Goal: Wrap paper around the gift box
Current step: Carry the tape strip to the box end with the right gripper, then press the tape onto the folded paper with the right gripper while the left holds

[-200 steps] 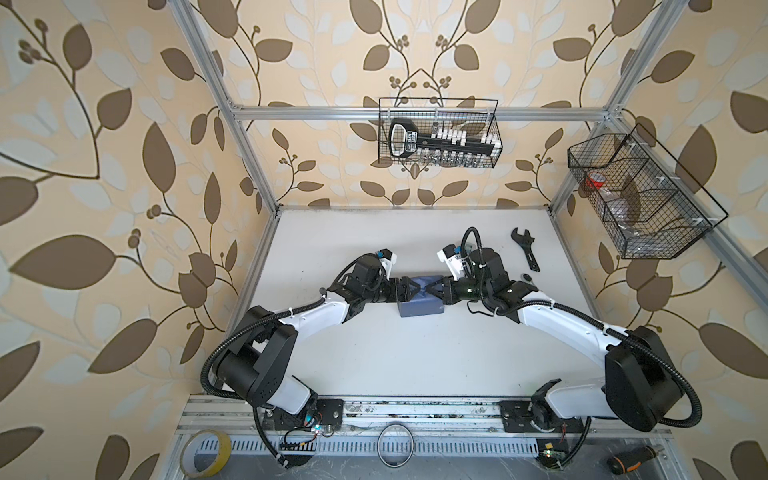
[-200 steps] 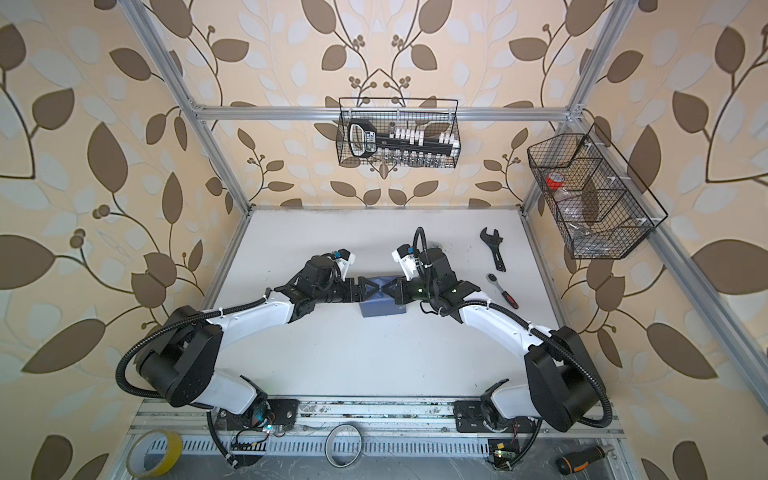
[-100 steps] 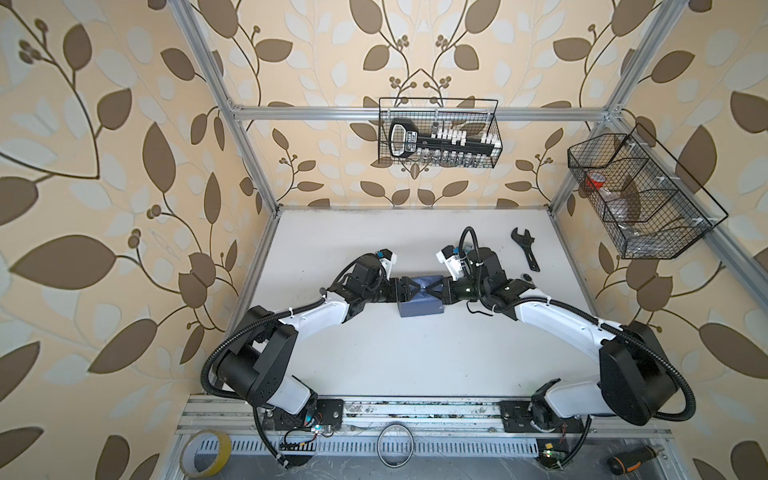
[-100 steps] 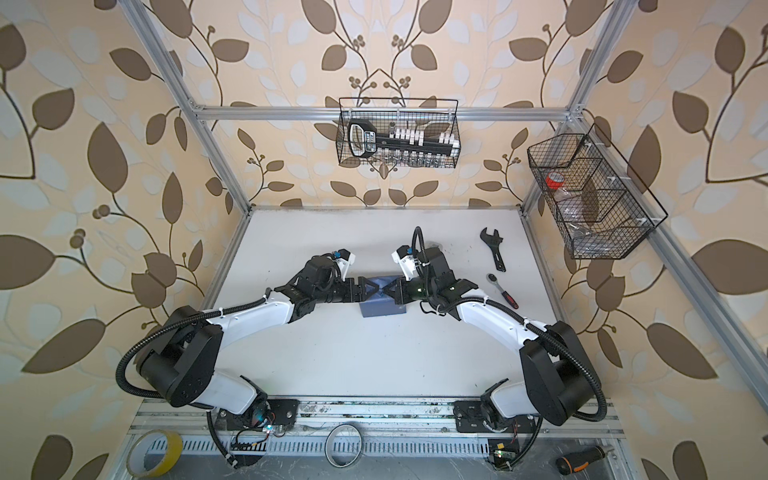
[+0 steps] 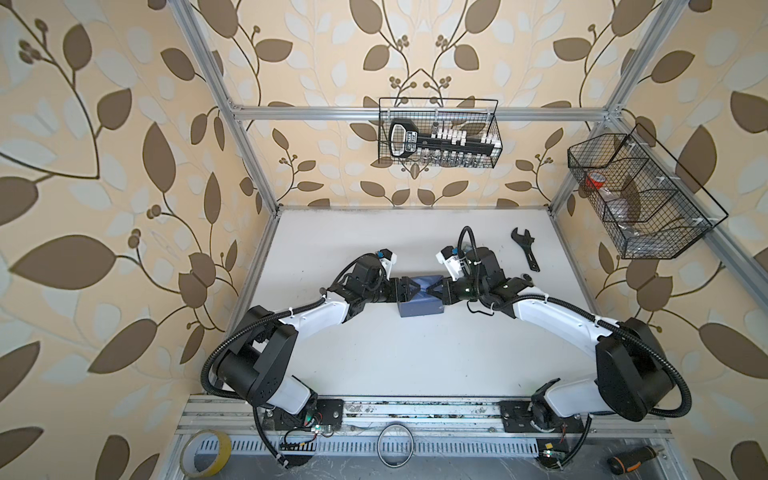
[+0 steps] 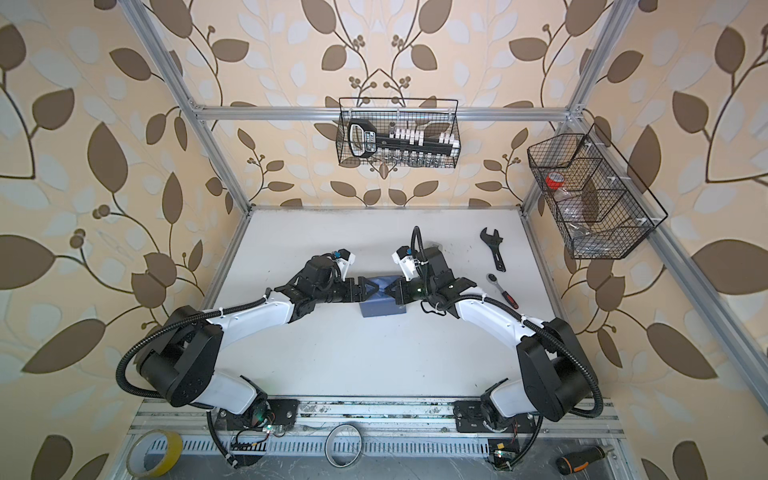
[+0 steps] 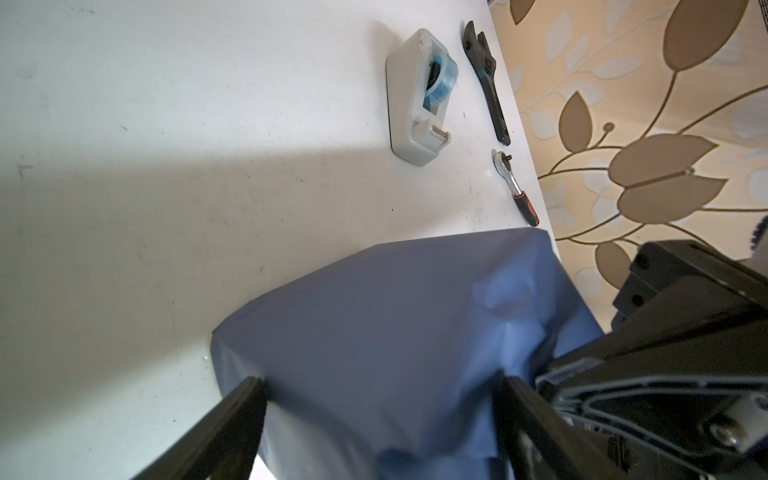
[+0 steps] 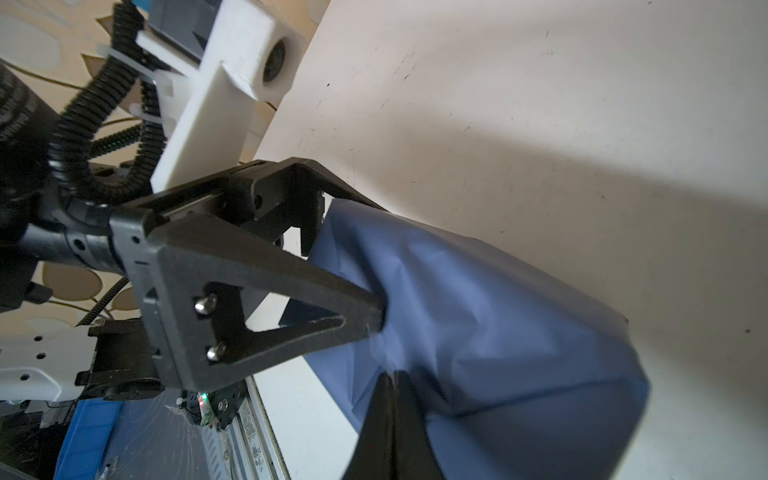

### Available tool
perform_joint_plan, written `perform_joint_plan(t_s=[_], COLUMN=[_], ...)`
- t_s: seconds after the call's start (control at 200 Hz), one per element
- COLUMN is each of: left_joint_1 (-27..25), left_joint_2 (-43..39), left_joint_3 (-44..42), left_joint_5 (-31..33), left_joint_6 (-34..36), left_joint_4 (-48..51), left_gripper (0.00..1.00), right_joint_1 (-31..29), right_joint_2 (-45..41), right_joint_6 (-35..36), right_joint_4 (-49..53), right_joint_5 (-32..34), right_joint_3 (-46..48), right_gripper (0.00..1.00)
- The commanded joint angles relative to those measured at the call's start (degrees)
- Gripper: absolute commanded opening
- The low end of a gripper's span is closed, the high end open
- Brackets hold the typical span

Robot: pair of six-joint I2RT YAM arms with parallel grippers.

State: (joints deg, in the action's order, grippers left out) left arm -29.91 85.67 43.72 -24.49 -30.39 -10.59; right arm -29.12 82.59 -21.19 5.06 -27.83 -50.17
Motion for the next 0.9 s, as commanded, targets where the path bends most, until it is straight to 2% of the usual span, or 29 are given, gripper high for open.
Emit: perform_joint_plan(t_s=[0.0, 0.185, 0.57, 0.895], left_joint_1=[0.0, 0.0, -0.1, -0.1], left_joint_2=[1.2, -0.9, -2.7, -2.6], left_joint_3=[-1.5, -1.7, -1.2, -1.8], left_joint_5=[1.2, 0.8, 0.2, -0.8], left_joint_6=[1.9, 0.7, -0.3, -0.5], left_joint_4=[7.2, 6.0, 4.5, 2.0], left_gripper=[0.89, 0.91, 0.93, 0.94], right_joint_1=[-0.2, -1.3, -3.0, -3.3], right_joint_2=[1.4, 1.5, 1.2, 1.7], right_joint_6=[3.0, 6.1, 10.7, 12.0], right_joint_4=[4.1, 6.8, 9.5, 10.2], right_joint_5=[2.9, 6.9, 13.9, 14.7], right_joint_3=[-0.9, -1.2, -1.8, -2.0], right_gripper=[0.0, 0.0, 0.13, 0.15])
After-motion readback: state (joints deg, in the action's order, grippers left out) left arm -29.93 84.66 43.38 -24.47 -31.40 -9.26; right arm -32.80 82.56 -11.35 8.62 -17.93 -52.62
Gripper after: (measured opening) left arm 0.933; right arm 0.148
